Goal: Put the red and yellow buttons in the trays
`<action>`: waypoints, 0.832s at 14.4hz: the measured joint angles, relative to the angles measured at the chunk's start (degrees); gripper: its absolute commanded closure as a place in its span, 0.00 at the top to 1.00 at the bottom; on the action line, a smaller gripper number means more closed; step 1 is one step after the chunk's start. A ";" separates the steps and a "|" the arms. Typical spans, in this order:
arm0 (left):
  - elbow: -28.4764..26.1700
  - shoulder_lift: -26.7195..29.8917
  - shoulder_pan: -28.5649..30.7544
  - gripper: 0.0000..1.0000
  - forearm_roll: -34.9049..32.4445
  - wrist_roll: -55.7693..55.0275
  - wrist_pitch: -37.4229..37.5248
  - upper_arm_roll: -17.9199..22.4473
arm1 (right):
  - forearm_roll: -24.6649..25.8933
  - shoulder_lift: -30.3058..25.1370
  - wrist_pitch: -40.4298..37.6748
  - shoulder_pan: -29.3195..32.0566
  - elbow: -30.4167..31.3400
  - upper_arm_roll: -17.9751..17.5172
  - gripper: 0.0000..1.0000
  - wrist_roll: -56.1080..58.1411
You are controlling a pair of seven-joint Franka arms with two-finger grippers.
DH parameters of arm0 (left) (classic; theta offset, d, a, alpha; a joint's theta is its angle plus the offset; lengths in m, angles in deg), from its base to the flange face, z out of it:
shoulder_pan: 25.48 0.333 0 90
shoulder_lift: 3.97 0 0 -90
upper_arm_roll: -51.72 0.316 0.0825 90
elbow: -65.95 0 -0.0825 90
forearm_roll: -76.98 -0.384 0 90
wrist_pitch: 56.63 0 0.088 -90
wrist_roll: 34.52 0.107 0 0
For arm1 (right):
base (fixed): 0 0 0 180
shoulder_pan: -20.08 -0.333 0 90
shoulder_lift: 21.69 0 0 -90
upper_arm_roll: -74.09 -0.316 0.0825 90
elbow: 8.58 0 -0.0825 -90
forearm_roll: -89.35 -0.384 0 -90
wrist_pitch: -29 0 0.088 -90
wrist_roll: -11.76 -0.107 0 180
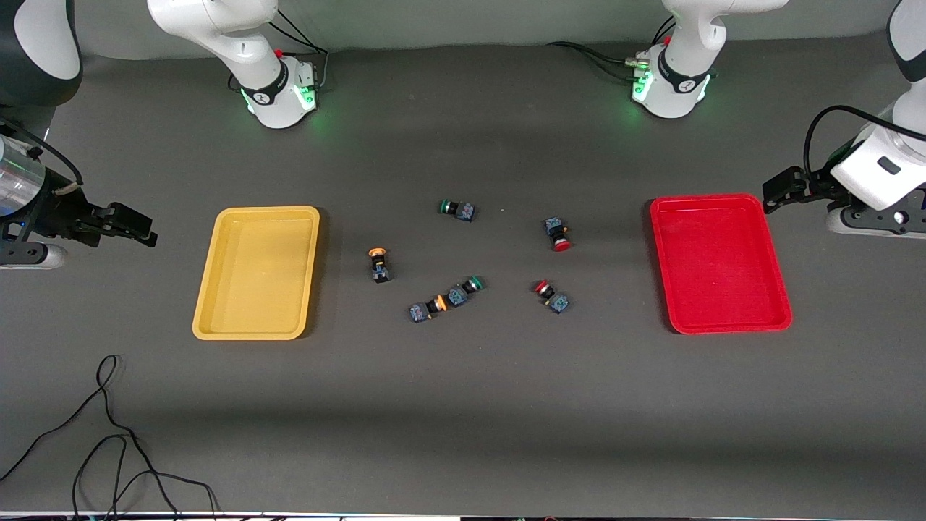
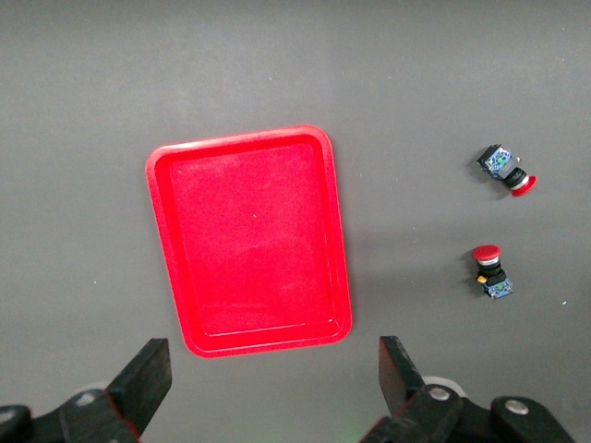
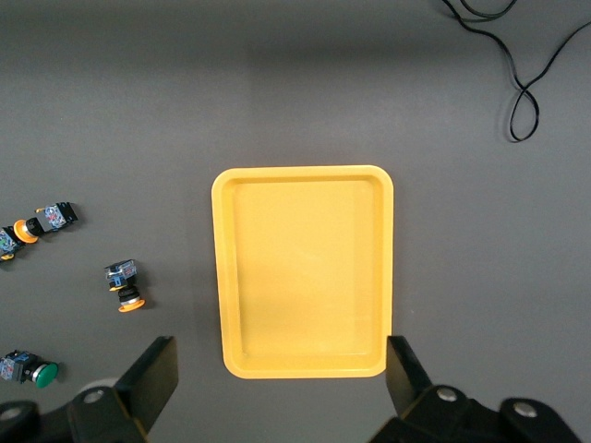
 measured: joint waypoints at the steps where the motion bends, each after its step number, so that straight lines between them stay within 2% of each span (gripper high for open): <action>1: 0.00 0.00 0.00 1.00 0.00 0.00 0.18 0.00 | 0.00 0.11 -0.19 0.00 -0.07 0.00 1.00 0.00; 8: 0.01 0.00 0.00 1.00 0.01 0.00 1.47 0.00 | -0.04 2.81 -0.76 -0.01 -0.63 -0.13 1.00 0.00; 10: 0.02 0.00 0.00 1.00 0.01 0.00 1.52 -0.01 | -0.59 4.47 -0.38 -0.03 -1.52 -1.61 1.00 -0.57; 12: 0.02 0.00 0.00 1.00 0.01 0.00 1.56 -0.02 | -0.87 6.48 0.25 -0.20 -2.31 -4.83 1.00 -4.46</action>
